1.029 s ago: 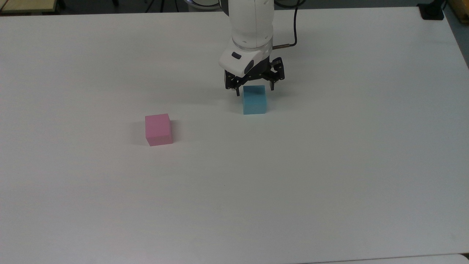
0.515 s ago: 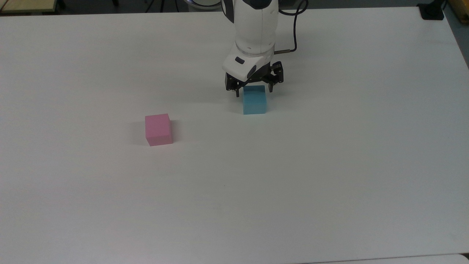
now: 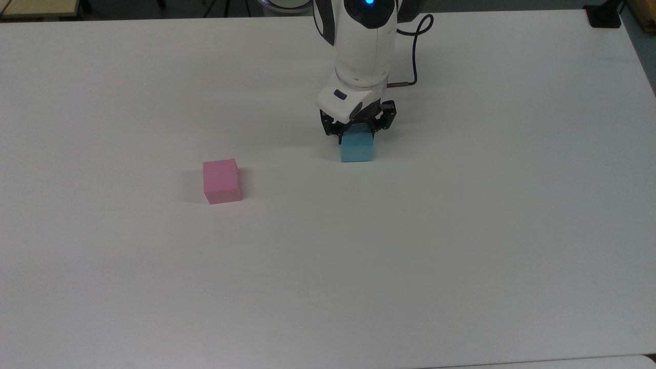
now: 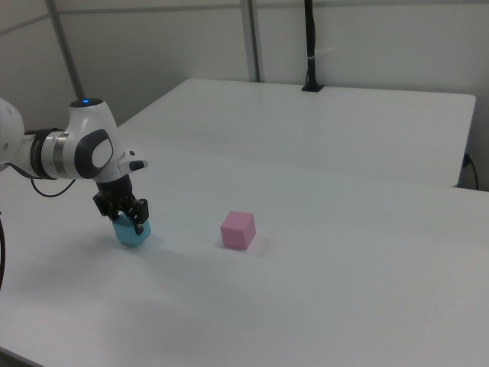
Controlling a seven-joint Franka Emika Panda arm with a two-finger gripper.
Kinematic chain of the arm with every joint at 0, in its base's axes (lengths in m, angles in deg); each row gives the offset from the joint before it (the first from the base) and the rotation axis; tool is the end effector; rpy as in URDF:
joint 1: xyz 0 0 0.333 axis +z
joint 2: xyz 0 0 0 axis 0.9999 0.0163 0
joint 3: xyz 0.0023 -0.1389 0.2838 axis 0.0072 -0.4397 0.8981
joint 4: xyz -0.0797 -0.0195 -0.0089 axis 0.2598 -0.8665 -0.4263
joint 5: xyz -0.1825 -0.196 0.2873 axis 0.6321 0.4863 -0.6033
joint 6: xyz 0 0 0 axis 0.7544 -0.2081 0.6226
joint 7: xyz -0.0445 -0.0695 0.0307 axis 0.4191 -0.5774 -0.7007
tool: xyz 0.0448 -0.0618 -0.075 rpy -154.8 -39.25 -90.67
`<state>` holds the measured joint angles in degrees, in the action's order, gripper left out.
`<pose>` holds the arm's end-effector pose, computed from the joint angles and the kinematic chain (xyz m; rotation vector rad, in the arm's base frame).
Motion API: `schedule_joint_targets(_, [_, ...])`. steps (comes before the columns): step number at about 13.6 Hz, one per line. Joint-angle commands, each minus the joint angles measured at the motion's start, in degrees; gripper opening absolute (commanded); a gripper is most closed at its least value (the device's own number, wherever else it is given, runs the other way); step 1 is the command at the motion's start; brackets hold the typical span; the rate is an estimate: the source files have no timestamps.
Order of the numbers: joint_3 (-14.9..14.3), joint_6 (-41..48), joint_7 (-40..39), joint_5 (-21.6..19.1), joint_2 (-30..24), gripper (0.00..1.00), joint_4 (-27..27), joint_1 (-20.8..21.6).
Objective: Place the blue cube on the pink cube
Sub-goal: 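Close the gripper on the light-blue cube, then lift the light-blue cube and carry it over the pink cube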
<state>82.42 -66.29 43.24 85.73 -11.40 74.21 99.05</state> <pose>0.5741 0.1683 0.3301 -3.1234 -0.2119 -0.0575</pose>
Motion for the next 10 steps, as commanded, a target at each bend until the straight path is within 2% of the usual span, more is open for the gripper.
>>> schedule_joint_targets(1, [-0.05,-0.17,3.27,1.16,-1.85,0.45,-0.56,-0.14])
schedule_joint_targets(5, [-0.13,2.01,2.66,1.16,-5.09,0.45,-0.99,-1.19])
schedule_joint_targets(6, [-0.13,4.73,2.49,1.16,-5.80,0.45,-2.39,-1.98])
schedule_joint_targets(8, [-0.40,15.78,0.65,1.25,-6.16,0.45,-8.35,-3.03])
schedule_joint_targets(10, [-0.66,22.56,-3.47,1.25,-6.25,0.44,-13.02,-4.70])
